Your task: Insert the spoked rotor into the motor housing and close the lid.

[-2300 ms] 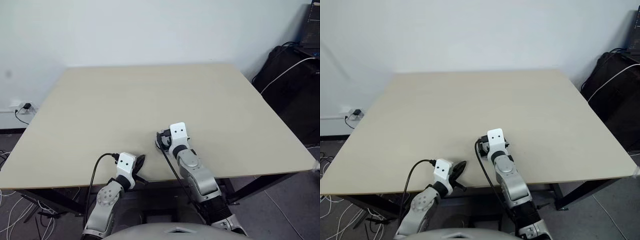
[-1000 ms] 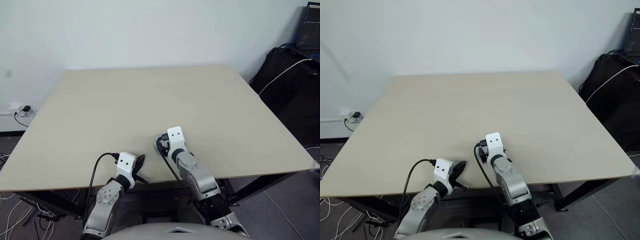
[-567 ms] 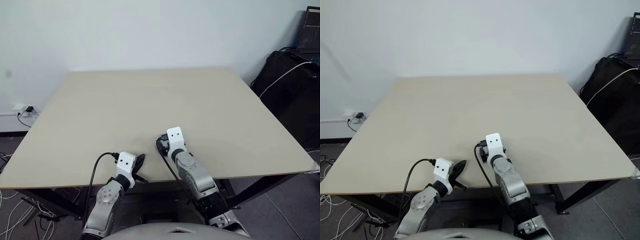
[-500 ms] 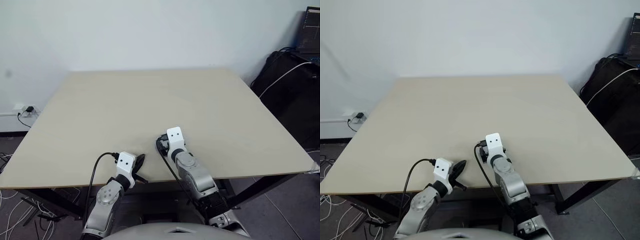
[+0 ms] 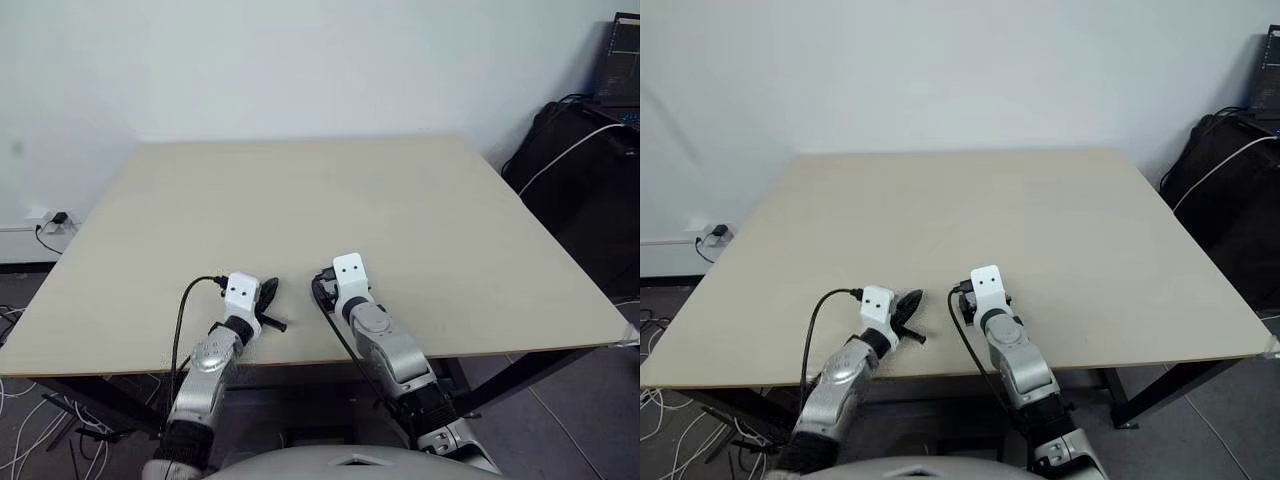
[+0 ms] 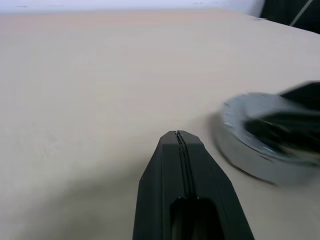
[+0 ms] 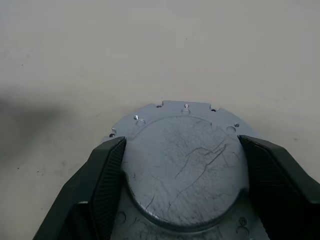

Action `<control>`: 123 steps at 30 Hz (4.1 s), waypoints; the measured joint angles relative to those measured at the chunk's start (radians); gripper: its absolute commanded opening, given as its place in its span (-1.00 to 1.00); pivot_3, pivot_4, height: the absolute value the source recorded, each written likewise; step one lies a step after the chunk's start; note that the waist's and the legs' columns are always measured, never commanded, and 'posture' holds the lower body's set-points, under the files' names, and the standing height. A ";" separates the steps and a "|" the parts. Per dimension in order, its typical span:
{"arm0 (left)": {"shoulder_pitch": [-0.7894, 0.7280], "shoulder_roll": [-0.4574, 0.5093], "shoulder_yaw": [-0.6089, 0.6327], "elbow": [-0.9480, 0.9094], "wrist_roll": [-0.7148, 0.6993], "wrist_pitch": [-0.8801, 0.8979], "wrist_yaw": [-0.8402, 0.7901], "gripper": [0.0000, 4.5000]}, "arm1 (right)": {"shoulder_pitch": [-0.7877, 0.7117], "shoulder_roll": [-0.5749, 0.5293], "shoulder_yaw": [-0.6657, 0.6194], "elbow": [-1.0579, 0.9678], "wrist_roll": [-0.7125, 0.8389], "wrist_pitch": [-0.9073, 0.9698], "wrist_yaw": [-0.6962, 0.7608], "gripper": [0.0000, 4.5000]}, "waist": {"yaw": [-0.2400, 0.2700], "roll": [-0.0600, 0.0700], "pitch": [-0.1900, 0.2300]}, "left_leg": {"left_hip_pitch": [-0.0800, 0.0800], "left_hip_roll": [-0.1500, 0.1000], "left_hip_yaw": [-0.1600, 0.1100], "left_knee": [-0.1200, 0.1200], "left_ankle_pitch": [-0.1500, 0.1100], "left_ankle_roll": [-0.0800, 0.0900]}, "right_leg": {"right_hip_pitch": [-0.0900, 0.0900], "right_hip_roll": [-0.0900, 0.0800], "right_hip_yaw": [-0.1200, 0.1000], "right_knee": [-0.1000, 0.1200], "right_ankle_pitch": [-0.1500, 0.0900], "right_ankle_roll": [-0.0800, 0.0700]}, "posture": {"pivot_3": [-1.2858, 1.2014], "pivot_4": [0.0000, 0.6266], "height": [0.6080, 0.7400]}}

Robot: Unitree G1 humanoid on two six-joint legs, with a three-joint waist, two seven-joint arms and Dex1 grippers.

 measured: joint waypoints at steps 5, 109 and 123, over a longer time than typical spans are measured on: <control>-0.161 -0.007 0.043 0.186 -0.032 -0.009 -0.034 -1.00 | -0.005 0.000 -0.001 0.001 0.000 0.005 0.006 0.44 | 0.000 -0.002 0.001 | 0.000 0.000 0.000 0.000 0.000 0.000 | 0.000 0.000 0.000 0.000 0.002 0.004 | 0.03 -1.00 1.00; -0.610 0.017 -0.044 0.608 0.014 0.367 -0.522 -1.00 | 0.178 0.040 -0.598 -0.292 0.715 0.411 0.164 0.99 | 0.013 -0.004 0.005 | -0.016 -0.007 -0.013 -0.010 0.000 0.009 | -0.010 -0.003 -0.001 -0.015 0.002 0.004 | 0.03 -1.00 1.00; -0.610 0.018 -0.044 0.609 0.014 0.366 -0.516 -1.00 | 0.157 0.041 -0.610 -0.154 0.967 0.443 0.156 0.99 | 0.008 -0.003 0.004 | -0.015 -0.007 -0.012 -0.010 0.000 0.009 | -0.010 -0.003 -0.001 -0.015 0.002 0.004 | 0.03 -1.00 1.00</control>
